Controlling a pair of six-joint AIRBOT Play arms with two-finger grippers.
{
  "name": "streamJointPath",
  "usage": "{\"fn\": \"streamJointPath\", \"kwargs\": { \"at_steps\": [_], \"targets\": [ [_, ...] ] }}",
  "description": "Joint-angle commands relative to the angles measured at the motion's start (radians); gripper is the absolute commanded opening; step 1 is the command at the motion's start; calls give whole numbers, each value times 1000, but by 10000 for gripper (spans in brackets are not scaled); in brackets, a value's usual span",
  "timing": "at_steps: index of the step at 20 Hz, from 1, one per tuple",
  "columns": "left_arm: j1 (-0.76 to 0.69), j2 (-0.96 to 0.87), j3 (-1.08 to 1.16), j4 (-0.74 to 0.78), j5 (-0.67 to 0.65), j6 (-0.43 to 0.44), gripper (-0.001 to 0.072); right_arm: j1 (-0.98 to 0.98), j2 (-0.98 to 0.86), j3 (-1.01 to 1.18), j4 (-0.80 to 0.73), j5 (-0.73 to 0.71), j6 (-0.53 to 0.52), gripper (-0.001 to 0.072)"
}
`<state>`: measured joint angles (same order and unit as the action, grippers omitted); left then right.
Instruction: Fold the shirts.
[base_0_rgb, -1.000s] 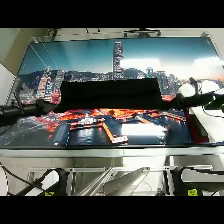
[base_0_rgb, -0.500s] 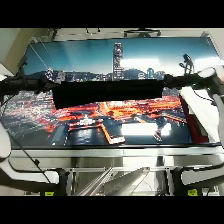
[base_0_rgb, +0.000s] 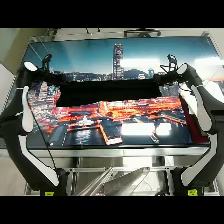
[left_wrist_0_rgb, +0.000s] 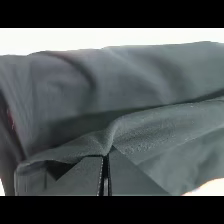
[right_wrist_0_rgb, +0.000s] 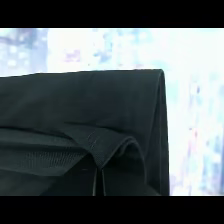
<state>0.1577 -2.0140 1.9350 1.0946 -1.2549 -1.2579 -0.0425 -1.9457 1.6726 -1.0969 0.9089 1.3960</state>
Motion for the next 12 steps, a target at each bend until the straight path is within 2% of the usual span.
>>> {"fn": "streamJointPath", "kwargs": {
  "at_steps": [1,4,5,6,7,8,9,12],
  "targets": [
    [-34,-84,94,59,-8,-11,12,6,-37,19,-46,0,11,16],
    [-37,-92,108,55,20,-16,18,6,-37,23,-47,0,3,24],
    [-37,-91,108,35,18,-16,36,6,-37,29,-41,10,3,200],
    [-37,-88,108,5,6,-16,247,5,-36,45,-45,34,1,455],
    [-37,-78,108,-24,-3,-15,396,-1,-36,71,-53,63,-12,533],
    [-37,-65,108,-41,-3,-16,526,-15,-36,101,-66,88,-11,533],
    [-37,-46,108,-51,-2,-16,720,-32,-37,121,-67,100,-6,533],
    [-37,11,108,-46,12,-15,711,-84,-50,129,-65,163,20,533]
  ]
}}
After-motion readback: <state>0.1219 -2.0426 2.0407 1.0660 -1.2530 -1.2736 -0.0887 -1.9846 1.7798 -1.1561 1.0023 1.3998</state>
